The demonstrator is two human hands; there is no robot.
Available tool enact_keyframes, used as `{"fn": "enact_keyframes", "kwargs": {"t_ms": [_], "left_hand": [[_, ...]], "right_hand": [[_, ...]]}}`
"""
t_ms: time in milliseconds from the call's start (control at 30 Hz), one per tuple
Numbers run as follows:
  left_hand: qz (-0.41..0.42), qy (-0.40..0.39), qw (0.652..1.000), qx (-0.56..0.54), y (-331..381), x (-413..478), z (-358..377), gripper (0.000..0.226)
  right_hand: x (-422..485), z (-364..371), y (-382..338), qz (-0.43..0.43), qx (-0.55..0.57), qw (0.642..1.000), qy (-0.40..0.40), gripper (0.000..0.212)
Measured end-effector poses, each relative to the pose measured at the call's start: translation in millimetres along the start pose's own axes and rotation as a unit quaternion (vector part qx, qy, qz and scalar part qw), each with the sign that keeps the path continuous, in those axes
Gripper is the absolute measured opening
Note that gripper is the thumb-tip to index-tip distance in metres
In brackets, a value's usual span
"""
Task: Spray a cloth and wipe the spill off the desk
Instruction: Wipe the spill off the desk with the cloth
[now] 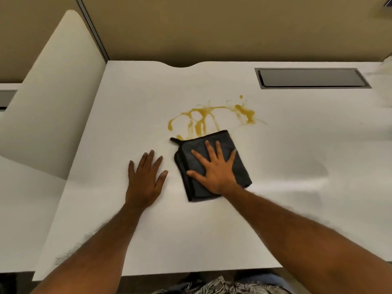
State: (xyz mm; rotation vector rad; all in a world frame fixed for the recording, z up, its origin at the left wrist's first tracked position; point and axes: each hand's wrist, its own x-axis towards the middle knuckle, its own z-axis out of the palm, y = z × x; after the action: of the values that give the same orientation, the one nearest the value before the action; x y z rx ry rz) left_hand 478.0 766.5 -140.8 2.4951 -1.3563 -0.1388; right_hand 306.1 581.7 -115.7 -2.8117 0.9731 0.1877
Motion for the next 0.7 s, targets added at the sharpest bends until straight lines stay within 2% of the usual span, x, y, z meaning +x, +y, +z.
{"fn": "enact_keyframes", "kwargs": {"t_ms": [167,233,333,467,567,700], "left_hand": [[-0.004,0.004,1.000,-0.003,1,-2,-1,0.071],[-0.004,0.007,1.000,0.000,1,-1,-1,0.068],[-0.007,0.006,1.000,0.008,0,1,1,0.065],[-0.009,0.002,1.000,0.013,0,1,1,0.065],[-0.009,-0.004,1.000,0.011,1,1,-1,0.064],[-0.007,-0.016,1.000,0.019,0,0,-2,0.072]], "right_hand": [[-23,-6,80,0.103,-0.002,0.995,0.004,0.080],[-51,-2,84,0.096,-0.012,0.995,0.003,0.083],[-86,7,46,0.045,-0.015,0.999,0.004,0.087],[-56,8,-9,-0.057,-0.003,0.998,-0.015,0.083],[-7,1,-11,-0.051,0.003,0.999,-0.004,0.081],[12,-5,25,0.020,-0.008,1.000,0.003,0.080]]}}
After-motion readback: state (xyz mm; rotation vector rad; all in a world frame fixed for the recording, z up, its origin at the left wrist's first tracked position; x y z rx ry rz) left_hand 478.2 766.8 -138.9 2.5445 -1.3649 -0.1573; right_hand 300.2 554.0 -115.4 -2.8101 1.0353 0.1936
